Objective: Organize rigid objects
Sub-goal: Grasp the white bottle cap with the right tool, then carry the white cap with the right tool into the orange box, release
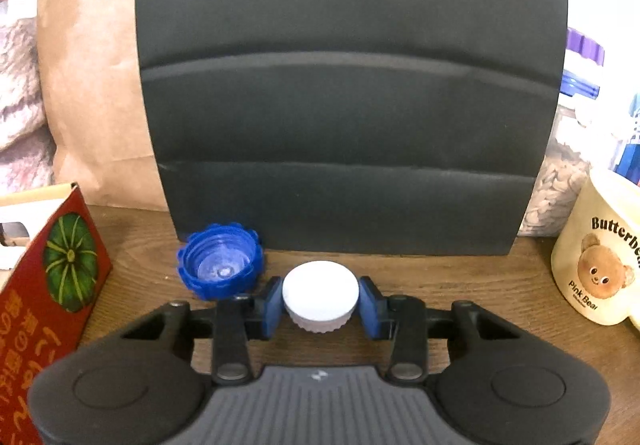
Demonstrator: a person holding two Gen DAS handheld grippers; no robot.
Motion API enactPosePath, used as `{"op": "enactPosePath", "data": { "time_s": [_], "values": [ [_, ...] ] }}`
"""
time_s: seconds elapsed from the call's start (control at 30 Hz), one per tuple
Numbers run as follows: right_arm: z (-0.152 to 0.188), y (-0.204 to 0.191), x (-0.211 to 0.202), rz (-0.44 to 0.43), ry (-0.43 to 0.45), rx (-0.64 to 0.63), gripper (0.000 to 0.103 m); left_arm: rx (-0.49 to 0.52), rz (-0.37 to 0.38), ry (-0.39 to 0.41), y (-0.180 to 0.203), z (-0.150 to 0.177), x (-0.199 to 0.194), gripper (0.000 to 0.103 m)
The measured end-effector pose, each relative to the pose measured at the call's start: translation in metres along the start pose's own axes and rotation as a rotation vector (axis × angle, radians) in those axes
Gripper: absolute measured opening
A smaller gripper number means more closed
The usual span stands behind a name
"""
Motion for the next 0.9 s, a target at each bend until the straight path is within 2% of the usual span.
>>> {"op": "enactPosePath", "data": {
  "time_s": [0.43,0.9],
  "values": [
    [0.004,0.008,-0.014,0.011,0.056,0.046,0.039,0.000,0.000,0.000,0.000,0.000,0.000,0.011],
    [0.011,-0.007,-0.091,-0.026,0.173,0.020,0.039,0.002,-0.001,0.002,-0.002,-0.001,-0.001,0.011]
  ]
}}
Point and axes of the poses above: each gripper's, at about its wrist camera, not at the fingertips, and x roughly the way its jaws point, y to its right, z to its underside, the point moved 7 cm from there along x, roughly the way its jaws point, and after that the axes turned 4 degrees about x, right-handed, at the moved point
